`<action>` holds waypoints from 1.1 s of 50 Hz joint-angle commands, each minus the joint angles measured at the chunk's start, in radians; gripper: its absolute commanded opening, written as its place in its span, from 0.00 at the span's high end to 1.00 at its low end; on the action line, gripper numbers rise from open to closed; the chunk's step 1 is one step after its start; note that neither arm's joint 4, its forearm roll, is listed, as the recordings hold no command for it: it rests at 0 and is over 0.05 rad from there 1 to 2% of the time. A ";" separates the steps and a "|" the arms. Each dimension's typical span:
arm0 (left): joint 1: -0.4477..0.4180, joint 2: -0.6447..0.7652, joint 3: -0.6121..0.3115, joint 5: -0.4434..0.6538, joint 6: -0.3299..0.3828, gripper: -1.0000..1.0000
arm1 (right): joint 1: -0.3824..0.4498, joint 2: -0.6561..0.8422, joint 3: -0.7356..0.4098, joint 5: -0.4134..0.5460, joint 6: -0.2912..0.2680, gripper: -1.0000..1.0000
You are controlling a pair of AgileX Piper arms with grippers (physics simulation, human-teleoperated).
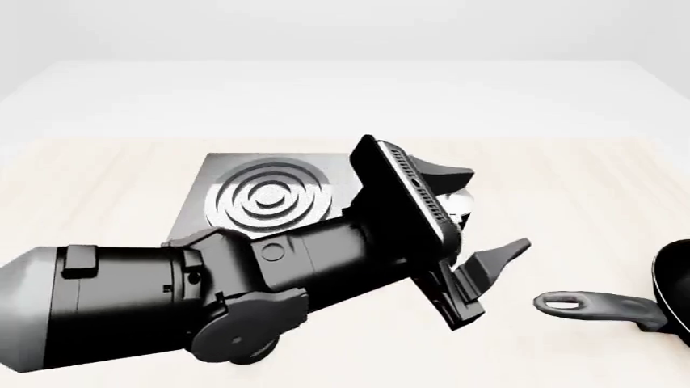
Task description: Put the frying pan on the stove.
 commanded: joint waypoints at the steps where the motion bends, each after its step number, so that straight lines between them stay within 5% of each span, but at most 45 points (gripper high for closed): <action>1: -0.021 0.052 -0.055 0.014 0.006 0.00 | 0.005 0.000 -0.006 0.007 0.004 0.00; 55: -0.052 0.178 -0.176 0.074 -0.004 0.00 | -0.003 0.000 -0.142 0.138 0.040 0.00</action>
